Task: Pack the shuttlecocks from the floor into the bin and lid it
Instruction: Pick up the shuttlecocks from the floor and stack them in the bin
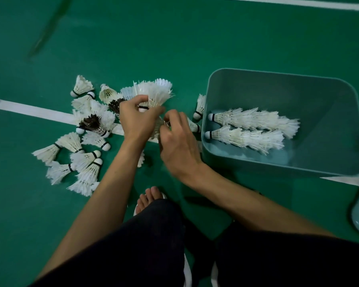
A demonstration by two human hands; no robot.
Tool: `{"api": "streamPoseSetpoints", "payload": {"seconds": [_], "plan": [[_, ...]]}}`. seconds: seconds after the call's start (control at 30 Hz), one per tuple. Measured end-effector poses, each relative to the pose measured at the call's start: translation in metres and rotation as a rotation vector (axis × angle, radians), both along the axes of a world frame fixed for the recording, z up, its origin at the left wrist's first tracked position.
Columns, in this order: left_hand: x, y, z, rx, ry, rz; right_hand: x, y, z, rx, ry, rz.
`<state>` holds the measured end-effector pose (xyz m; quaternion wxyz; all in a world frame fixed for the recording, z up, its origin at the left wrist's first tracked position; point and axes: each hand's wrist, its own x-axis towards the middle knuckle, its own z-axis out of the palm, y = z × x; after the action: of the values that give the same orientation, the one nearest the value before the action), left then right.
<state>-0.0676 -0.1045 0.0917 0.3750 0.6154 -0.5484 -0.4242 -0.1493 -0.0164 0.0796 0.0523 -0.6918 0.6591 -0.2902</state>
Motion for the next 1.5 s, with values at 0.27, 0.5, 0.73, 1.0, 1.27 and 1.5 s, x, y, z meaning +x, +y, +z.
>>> {"api": "streamPoseSetpoints", "payload": {"seconds": [0.27,0.5,0.73,1.0,1.27,1.5], "plan": [[-0.044,0.005,0.046,-0.014,0.346,-0.031,-0.061,0.007,0.066,-0.019,0.022,-0.107],[-0.098,0.010,0.062,0.078,0.375,-0.170,-0.181,0.029,0.093,0.036,-0.159,-0.351],[-0.164,0.037,0.043,0.109,0.043,-0.469,-0.273,0.057,0.079,0.371,-0.030,-0.673],[-0.178,0.048,0.016,0.429,-0.534,-0.869,-0.272,0.065,0.029,0.816,0.306,-0.612],[-0.171,0.045,0.005,0.455,-0.824,-1.122,-0.279,0.058,0.001,0.881,-0.001,-0.735],[-0.172,0.042,0.000,0.518,-0.811,-1.102,-0.291,0.044,-0.017,1.067,-0.659,-0.882]]}}
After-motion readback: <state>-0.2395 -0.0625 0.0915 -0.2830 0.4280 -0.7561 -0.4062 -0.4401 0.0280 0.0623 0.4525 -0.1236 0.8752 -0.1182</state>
